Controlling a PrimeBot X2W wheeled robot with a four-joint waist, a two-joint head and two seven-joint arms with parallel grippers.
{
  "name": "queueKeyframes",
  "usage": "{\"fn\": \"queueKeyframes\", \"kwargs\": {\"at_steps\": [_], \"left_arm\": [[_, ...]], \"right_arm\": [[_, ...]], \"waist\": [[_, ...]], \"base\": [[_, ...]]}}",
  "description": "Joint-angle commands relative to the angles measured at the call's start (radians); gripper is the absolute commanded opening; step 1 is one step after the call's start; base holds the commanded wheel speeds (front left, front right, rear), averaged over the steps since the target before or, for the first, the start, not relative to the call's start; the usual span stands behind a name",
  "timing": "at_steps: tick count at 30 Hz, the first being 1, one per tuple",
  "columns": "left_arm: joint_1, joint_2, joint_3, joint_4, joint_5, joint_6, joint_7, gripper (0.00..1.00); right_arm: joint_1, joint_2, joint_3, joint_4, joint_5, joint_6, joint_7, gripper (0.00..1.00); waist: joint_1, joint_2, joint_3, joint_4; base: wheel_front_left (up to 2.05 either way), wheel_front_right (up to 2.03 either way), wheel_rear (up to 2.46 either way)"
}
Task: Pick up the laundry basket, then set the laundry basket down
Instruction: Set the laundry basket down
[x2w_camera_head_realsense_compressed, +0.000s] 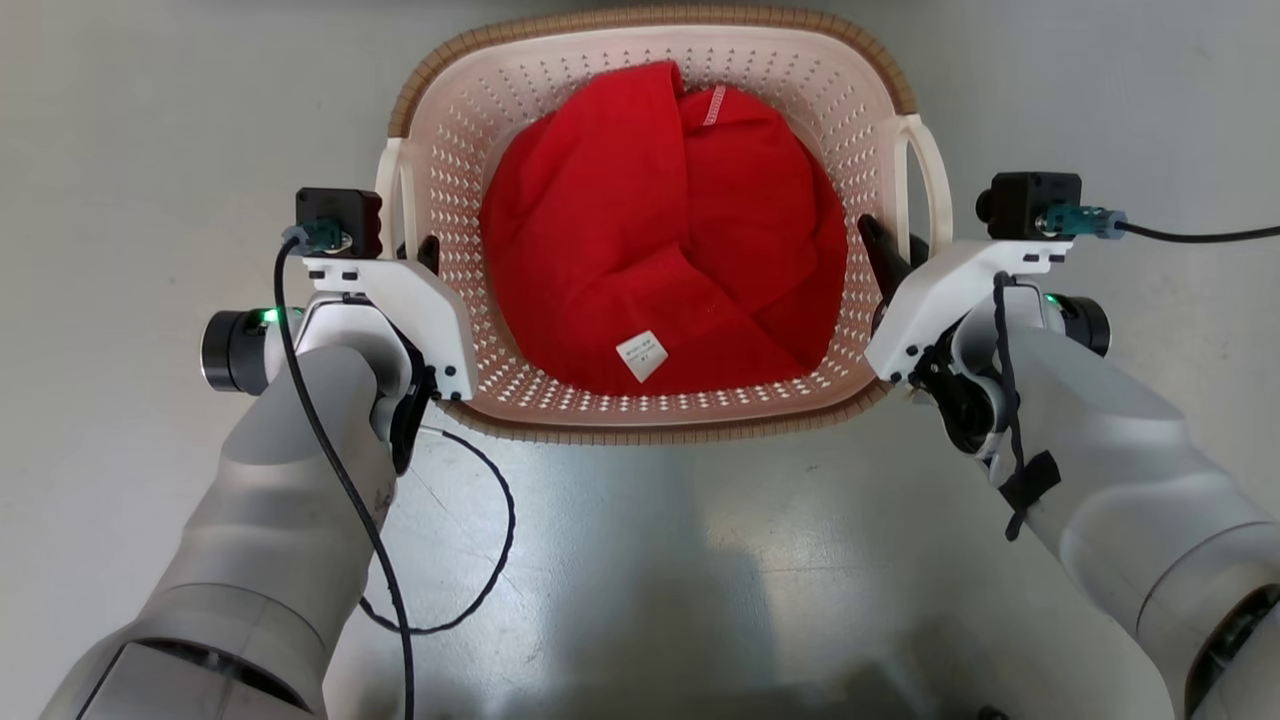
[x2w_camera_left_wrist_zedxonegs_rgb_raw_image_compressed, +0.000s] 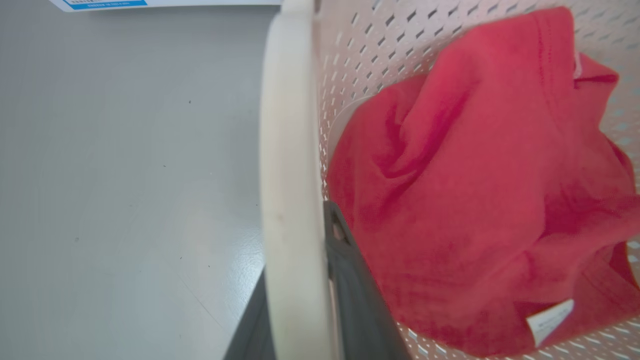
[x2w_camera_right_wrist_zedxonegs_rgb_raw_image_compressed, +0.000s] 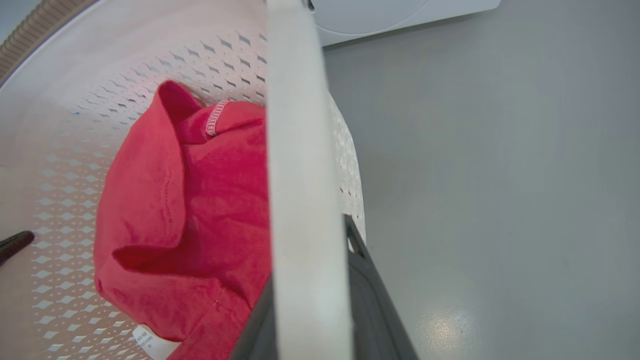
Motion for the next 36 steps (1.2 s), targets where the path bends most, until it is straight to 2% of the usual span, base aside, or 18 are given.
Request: {"fn": "queueKeyframes", "kwargs": {"at_steps": [1,12,36], "left_arm": [[-0.025,0.048,0.01,-0.009,0.012,0.017,-0.03,0.0],[-0.075,0.054,0.001,-0.008,0.014,0.031,-0.064,0.0],[-0.125,0.07,-0.008,-0.006,0.007,0.027,-0.1,0.0]], "right_arm": [[0.031,0.018,0.014,-0.02,0.005,0.021,-0.002,0.0],[-0.016,0.023,0.03,-0.026,0.008,0.021,-0.029,0.0],[-0.067,0.019,0.047,-0.027,0.021,0.021,-0.086,0.0]], "waist": [[0.0,0.0,0.008,0.001],[0.0,0.0,0.065,0.009],[0.0,0.0,0.139,0.012]], "base": [[0.0,0.0,0.0],[0.0,0.0,0.0],[0.0,0.0,0.0]]}}
